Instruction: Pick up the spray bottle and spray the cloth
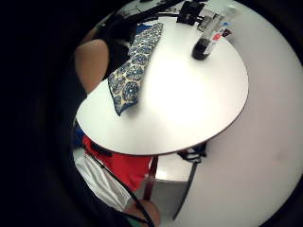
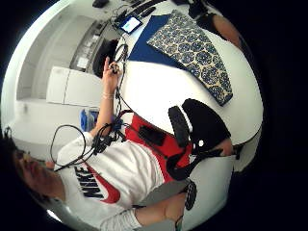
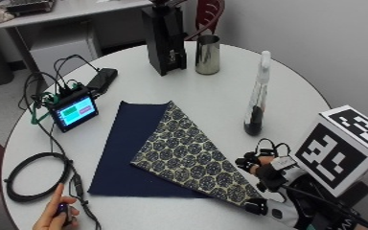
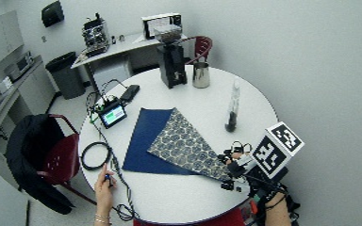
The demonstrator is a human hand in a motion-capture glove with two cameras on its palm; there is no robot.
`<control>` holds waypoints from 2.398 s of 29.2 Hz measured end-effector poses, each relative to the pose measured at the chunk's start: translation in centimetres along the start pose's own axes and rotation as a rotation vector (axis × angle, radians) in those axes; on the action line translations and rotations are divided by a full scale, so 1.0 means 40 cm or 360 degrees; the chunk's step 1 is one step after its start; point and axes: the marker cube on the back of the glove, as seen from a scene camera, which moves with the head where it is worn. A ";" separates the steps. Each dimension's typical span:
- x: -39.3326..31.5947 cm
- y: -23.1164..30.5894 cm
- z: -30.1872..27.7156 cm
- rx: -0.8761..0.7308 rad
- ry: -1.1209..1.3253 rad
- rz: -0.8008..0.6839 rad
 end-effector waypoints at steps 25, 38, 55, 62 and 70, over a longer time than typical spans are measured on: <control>0.020 -0.158 -0.077 0.0006 0.0106 -0.0158; 0.015 -0.164 -0.067 -0.0019 0.0115 -0.0160; 0.111 -0.191 -0.085 0.0156 -0.0154 0.0001; 0.237 -0.251 -0.095 0.0380 -0.0457 0.0209; 0.364 -0.299 -0.051 0.0393 -0.0593 0.0431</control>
